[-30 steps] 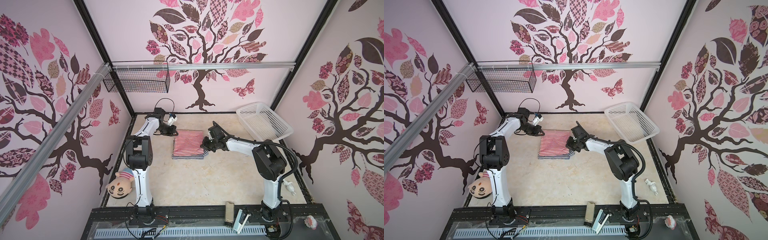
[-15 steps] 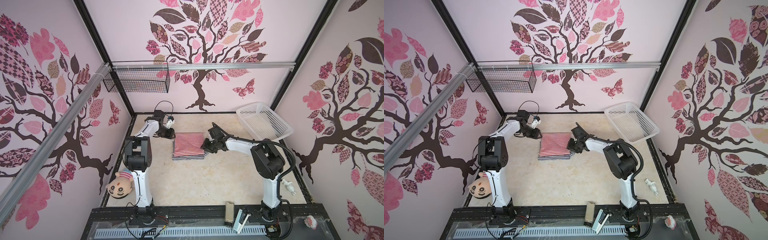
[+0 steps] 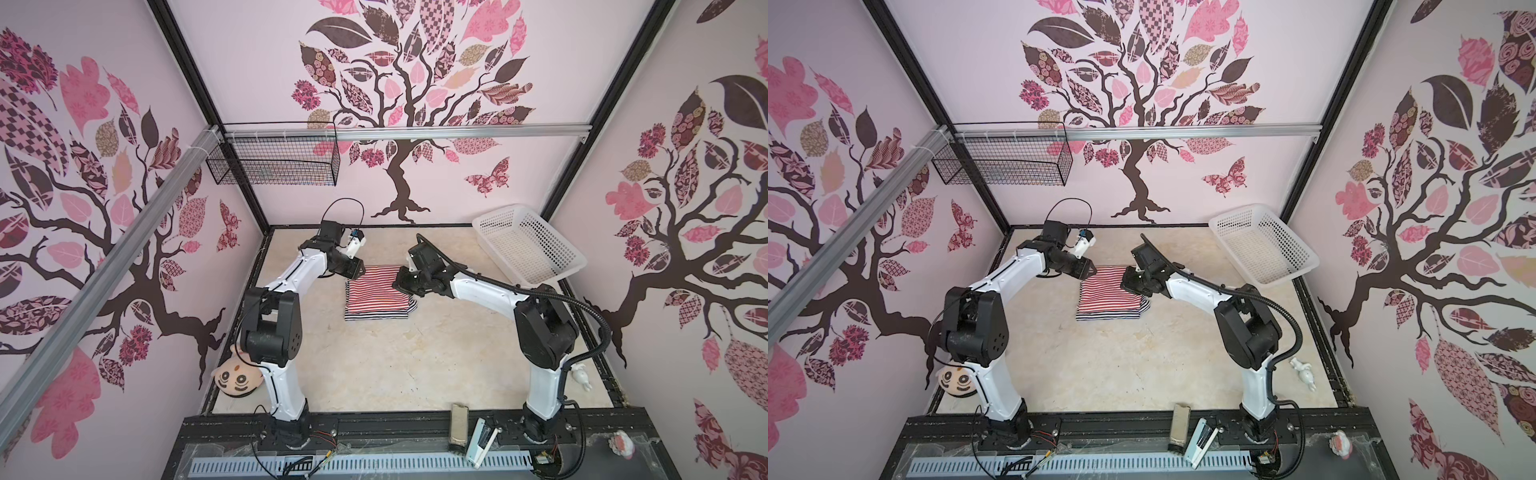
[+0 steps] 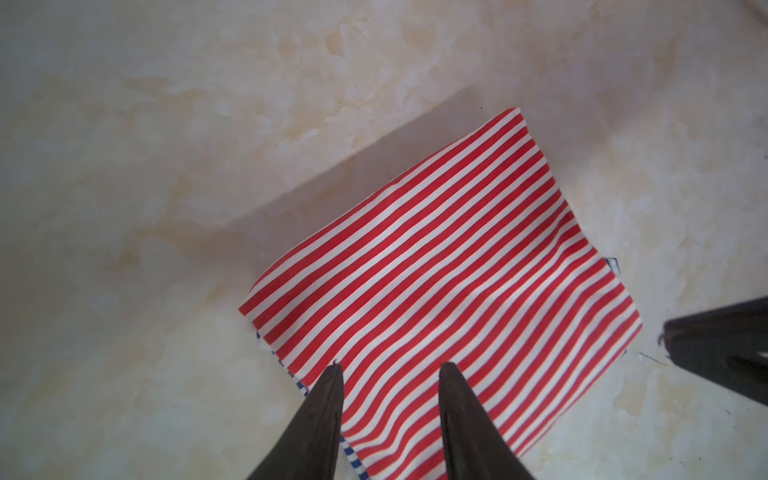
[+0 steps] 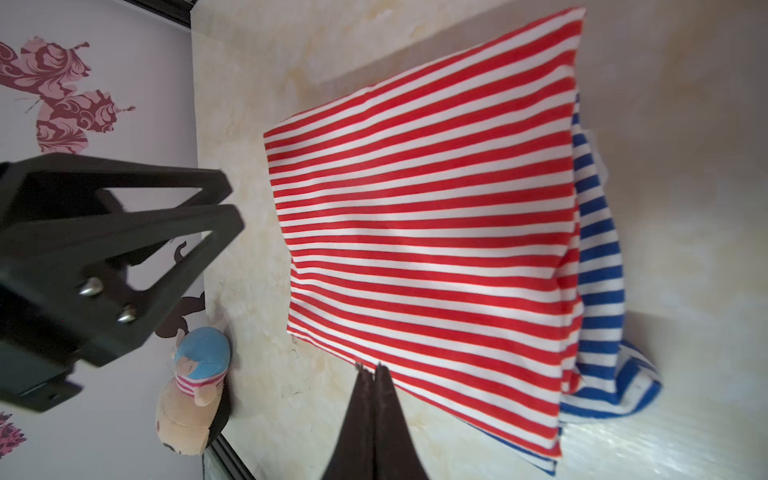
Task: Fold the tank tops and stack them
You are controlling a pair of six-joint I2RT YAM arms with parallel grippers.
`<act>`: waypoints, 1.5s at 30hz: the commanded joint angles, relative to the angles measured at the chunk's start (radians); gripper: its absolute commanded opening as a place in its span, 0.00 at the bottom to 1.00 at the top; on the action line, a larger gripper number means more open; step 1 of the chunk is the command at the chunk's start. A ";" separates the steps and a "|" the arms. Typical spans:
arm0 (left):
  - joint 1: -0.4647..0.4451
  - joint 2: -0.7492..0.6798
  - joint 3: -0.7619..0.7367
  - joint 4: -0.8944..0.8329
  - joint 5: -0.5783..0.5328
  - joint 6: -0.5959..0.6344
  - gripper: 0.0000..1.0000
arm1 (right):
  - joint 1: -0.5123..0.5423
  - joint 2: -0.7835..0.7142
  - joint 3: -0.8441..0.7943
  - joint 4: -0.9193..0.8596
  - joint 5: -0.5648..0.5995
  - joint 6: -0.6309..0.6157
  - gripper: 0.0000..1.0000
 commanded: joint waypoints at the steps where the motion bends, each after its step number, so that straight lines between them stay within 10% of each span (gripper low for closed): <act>1: 0.016 0.084 0.052 0.004 -0.057 0.005 0.41 | -0.002 0.076 0.006 0.018 -0.033 0.024 0.00; 12: 0.021 0.142 0.048 -0.060 -0.154 0.042 0.40 | 0.004 0.138 -0.032 -0.002 -0.026 0.024 0.00; 22: 0.019 -0.122 -0.103 -0.047 0.011 0.013 0.42 | -0.027 0.192 0.272 -0.160 -0.020 -0.055 0.00; 36: -0.005 -0.057 -0.277 -0.060 0.102 0.019 0.40 | -0.134 0.447 0.431 -0.132 -0.106 -0.003 0.00; 45: 0.001 -0.121 -0.327 -0.058 0.003 0.047 0.40 | -0.134 0.195 0.188 0.023 -0.208 -0.038 0.16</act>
